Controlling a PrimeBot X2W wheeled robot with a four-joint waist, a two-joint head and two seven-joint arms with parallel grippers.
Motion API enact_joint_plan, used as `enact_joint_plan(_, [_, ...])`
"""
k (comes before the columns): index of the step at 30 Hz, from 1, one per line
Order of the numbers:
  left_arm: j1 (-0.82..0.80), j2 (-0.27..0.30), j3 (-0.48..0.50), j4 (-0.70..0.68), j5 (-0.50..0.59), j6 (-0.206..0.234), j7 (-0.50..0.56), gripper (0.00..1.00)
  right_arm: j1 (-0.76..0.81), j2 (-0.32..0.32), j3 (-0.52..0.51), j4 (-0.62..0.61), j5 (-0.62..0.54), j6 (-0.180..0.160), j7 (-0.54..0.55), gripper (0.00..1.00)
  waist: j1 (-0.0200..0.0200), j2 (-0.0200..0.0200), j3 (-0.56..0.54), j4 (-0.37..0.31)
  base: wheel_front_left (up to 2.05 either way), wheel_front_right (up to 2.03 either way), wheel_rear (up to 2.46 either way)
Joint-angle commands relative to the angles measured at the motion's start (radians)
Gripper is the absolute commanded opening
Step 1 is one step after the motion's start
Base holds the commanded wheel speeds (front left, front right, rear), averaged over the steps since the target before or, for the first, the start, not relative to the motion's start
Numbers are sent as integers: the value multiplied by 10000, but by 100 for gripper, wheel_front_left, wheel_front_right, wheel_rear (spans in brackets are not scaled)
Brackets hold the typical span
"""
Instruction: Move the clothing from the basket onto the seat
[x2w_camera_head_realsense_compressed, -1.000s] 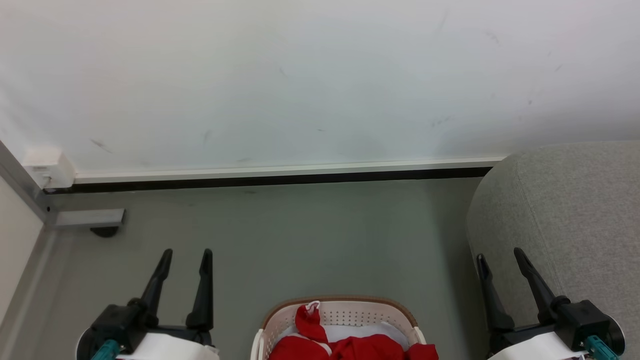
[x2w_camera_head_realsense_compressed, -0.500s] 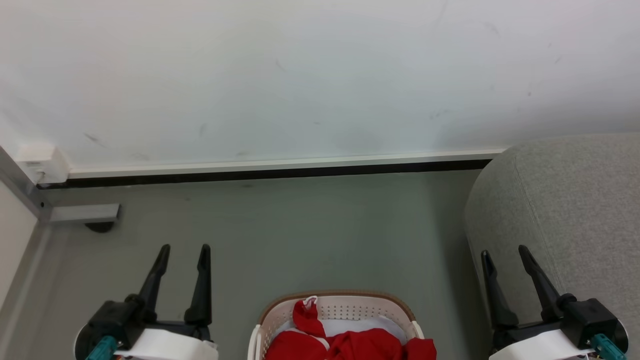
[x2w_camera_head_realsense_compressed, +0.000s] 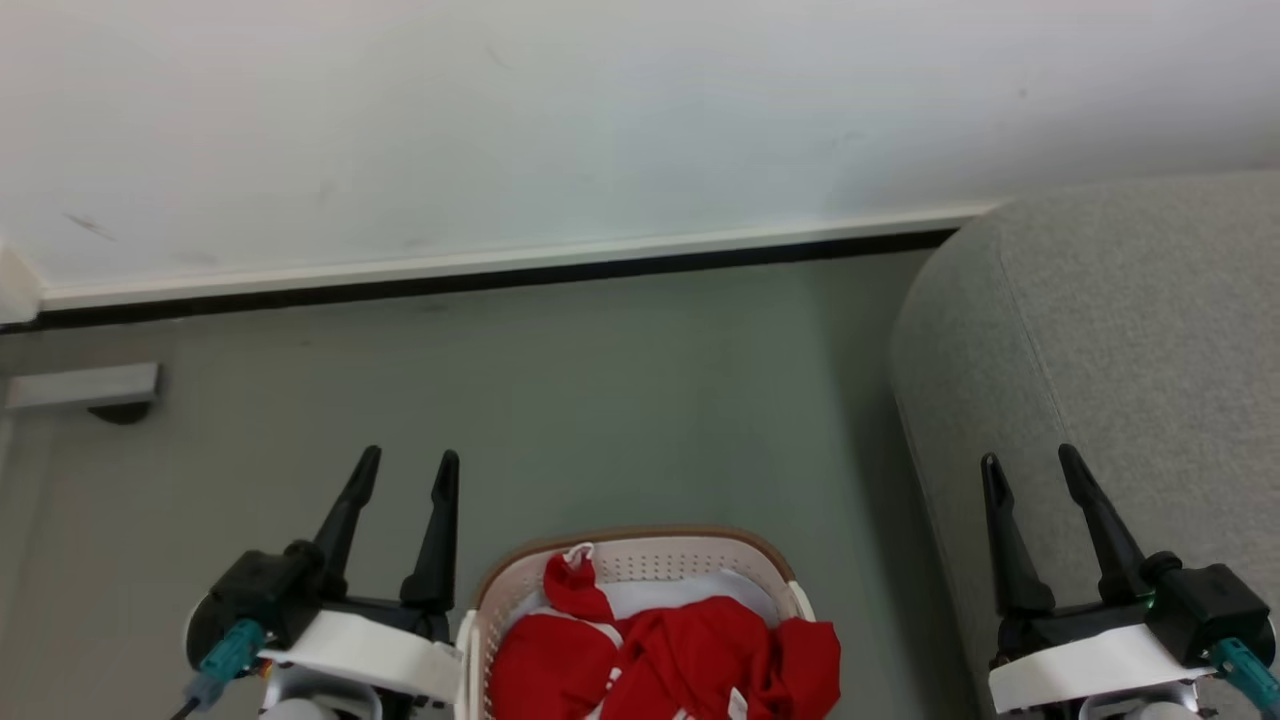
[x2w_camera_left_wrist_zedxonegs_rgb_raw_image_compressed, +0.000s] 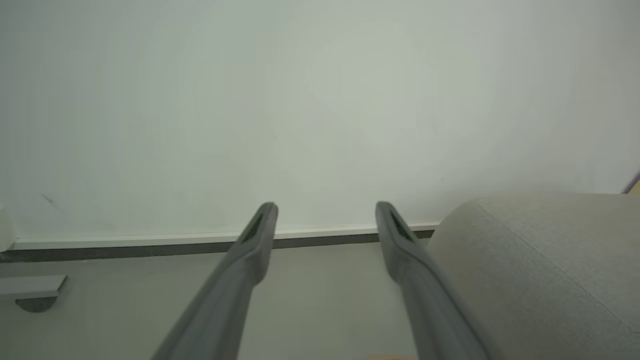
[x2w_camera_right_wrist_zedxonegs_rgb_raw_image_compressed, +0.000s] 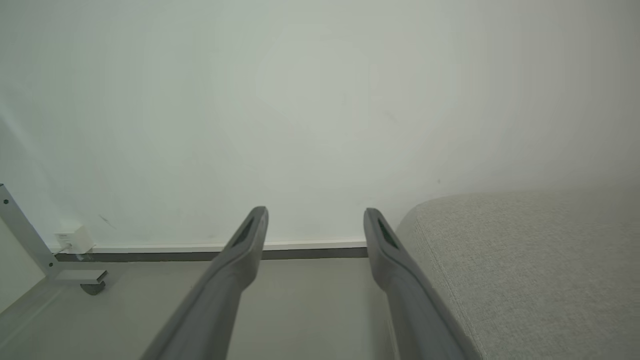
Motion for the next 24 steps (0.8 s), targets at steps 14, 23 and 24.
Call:
enact_joint_plan(14, [-1833,980,-1970,3703,-727,5,-2,100,-606,-13,-47,-711,605,-21,-21,100,-1,0,1990,-1484,0,0,0])
enact_joint_plan(23, [-3416,1868,-4634,6152,-1576,6,781,100,-812,-13,-79,-1055,1110,-21,-21,100,-1,0,3131,-2234,0,0,0])
enact_joint_plan(24, [-3599,1964,-4899,6343,-1489,3,850,100,-825,-15,-62,-1077,1169,-22,-21,100,-1,0,3242,-2310,0,0,0])
